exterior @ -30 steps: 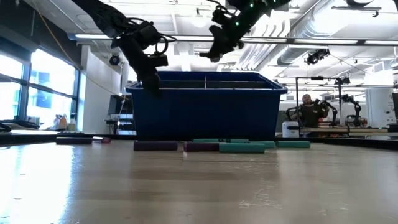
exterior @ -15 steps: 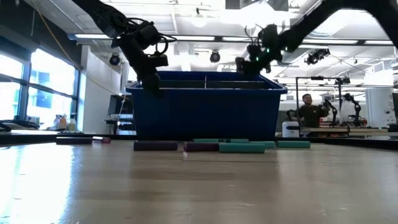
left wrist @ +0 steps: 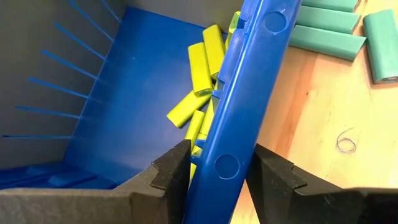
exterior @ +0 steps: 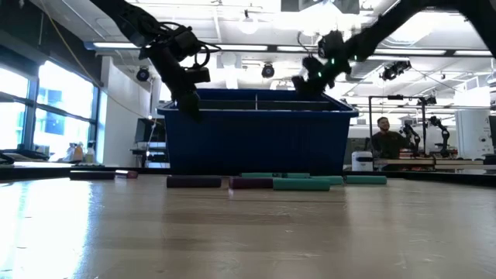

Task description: Sort blocks

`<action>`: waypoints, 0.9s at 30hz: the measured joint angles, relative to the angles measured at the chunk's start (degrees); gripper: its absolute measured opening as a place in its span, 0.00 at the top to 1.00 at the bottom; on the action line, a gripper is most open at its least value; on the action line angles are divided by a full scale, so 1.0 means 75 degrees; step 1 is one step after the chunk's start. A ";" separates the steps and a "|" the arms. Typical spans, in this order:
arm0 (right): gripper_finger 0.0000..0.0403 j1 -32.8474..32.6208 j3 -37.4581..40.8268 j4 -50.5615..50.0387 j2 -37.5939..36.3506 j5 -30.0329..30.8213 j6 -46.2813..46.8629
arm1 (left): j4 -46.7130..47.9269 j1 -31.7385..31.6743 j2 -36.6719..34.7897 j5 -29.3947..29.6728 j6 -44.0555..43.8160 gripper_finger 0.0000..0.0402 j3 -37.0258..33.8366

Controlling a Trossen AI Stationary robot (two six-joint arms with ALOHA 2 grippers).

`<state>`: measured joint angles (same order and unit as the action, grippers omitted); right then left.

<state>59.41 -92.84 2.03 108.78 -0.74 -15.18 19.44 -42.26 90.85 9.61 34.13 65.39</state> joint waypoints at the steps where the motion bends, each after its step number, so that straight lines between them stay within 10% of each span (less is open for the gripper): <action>1: 0.34 -0.0151 0.0000 -0.0211 -0.0171 -0.0117 -0.0226 | 0.0003 0.0000 0.0000 0.0002 0.0000 0.69 0.0000; 13: 0.33 -0.3798 -0.0012 -0.4484 -0.1248 -0.1113 -0.1853 | -0.0217 -0.0004 0.0009 0.0132 0.0098 0.69 -0.0014; 27: 0.33 -0.6872 -0.0012 -0.3837 0.1168 -0.1245 -0.0979 | -0.0292 -0.0006 0.0023 0.0072 0.0090 0.69 -0.0015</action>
<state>7.87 -92.92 -26.75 117.54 -10.08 -22.52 17.25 -42.30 91.02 10.15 34.81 65.28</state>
